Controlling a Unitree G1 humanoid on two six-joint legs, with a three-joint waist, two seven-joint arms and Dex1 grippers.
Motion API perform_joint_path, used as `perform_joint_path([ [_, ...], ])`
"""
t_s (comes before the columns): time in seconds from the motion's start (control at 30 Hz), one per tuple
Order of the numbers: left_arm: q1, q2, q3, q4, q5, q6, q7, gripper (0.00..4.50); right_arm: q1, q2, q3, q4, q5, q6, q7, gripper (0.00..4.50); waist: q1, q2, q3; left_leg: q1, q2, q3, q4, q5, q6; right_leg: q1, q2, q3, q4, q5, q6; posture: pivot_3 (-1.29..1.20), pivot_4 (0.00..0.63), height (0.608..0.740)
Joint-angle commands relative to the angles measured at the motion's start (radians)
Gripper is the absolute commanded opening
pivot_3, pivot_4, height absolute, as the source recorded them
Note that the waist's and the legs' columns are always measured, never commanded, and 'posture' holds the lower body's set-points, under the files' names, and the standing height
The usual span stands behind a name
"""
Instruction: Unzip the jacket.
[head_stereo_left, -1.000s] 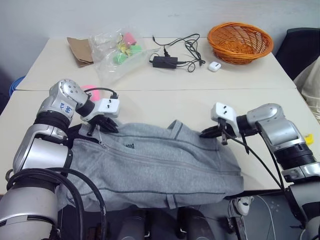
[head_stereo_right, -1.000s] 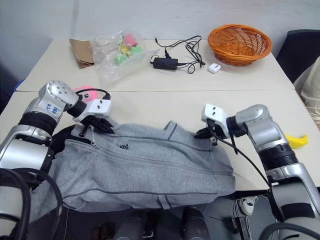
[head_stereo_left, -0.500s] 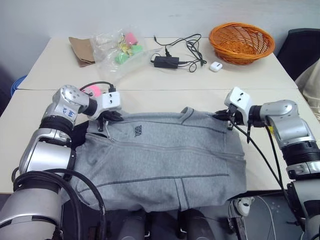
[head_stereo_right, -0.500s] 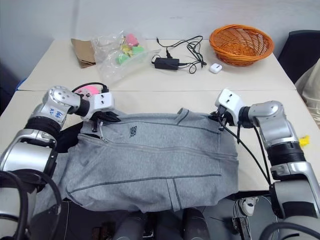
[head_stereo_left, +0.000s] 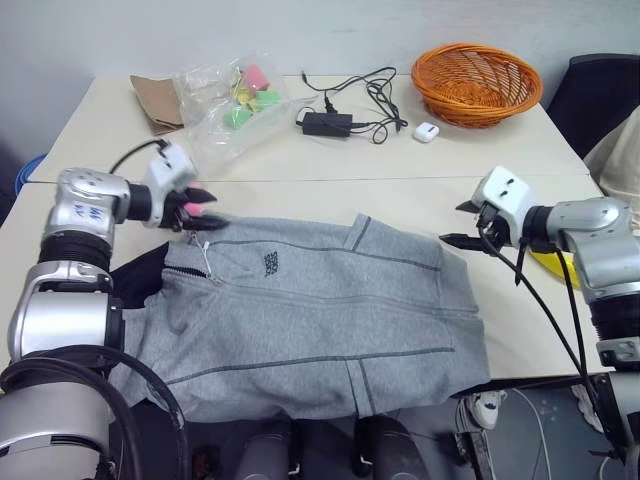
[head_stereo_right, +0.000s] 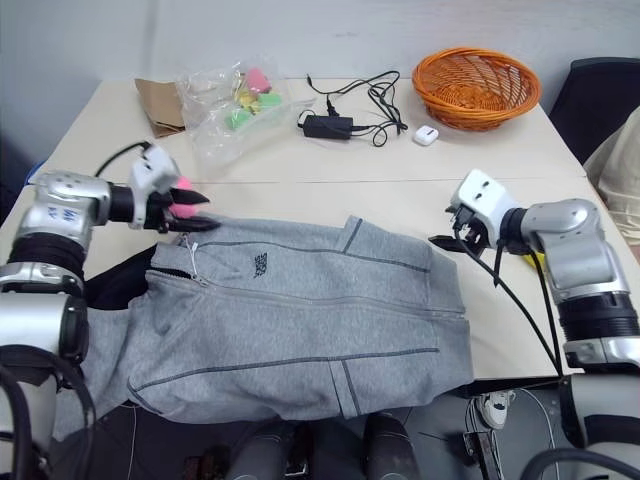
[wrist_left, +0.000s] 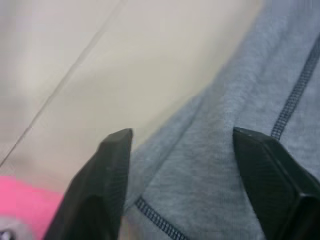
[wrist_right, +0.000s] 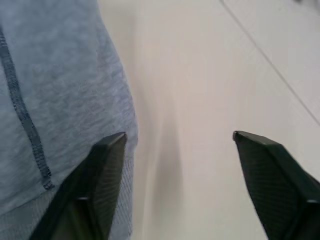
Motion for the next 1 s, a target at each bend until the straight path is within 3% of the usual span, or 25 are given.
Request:
perform_joint_path([
  [0.03,-0.023,0.062,0.144,-0.106,-0.142,0.221,0.031,3.44,-0.012,-0.006,-0.127,-0.256,0.181,0.202,0.005,3.66,-0.002,0.000,0.000,0.000,0.000,0.000,0.000,0.000,0.000,0.000,0.000,0.000,0.000,0.000,0.000,0.00,0.150,0.740],
  [0.17,-0.047,0.085,0.260,-0.038,-0.196,0.408,0.280,3.44,0.009,0.011,-0.198,-0.520,0.420,0.423,0.015,3.66,0.004,0.000,0.000,0.001,0.000,-0.002,0.000,0.000,-0.001,0.001,0.000,0.000,0.000,0.000,0.000,0.00,0.150,0.740],
  [0.27,-0.069,0.073,0.297,0.033,-0.207,0.500,0.423,3.44,0.066,-0.012,-0.223,-0.674,0.562,0.472,0.061,3.66,0.012,-0.001,-0.001,0.001,0.000,-0.002,0.000,-0.001,0.000,0.002,0.000,0.000,0.000,0.000,0.000,0.00,0.150,0.740],
  [0.43,-0.108,0.039,0.330,0.099,-0.201,0.539,0.682,3.44,0.109,-0.018,-0.200,-0.755,0.596,0.466,0.014,3.66,0.028,-0.010,0.000,0.001,-0.003,-0.002,0.001,-0.001,0.002,0.002,-0.002,0.002,0.000,0.001,0.002,0.00,0.150,0.740],
  [0.7,-0.120,0.014,0.380,0.149,-0.216,0.524,0.895,3.44,0.137,-0.024,-0.180,-0.752,0.581,0.424,-0.029,3.66,0.028,-0.014,-0.001,0.001,-0.003,-0.001,0.000,-0.002,0.001,0.001,-0.002,0.002,0.000,0.001,0.002,0.00,0.150,0.740],
  [1.0,-0.109,-0.097,0.352,0.193,-0.186,0.496,0.888,3.44,0.146,-0.013,-0.168,-0.747,0.597,0.393,-0.046,3.66,0.030,-0.015,-0.001,0.001,-0.003,0.000,0.001,-0.001,0.001,0.001,-0.002,0.002,0.000,0.002,0.003,0.00,0.150,0.740],
])
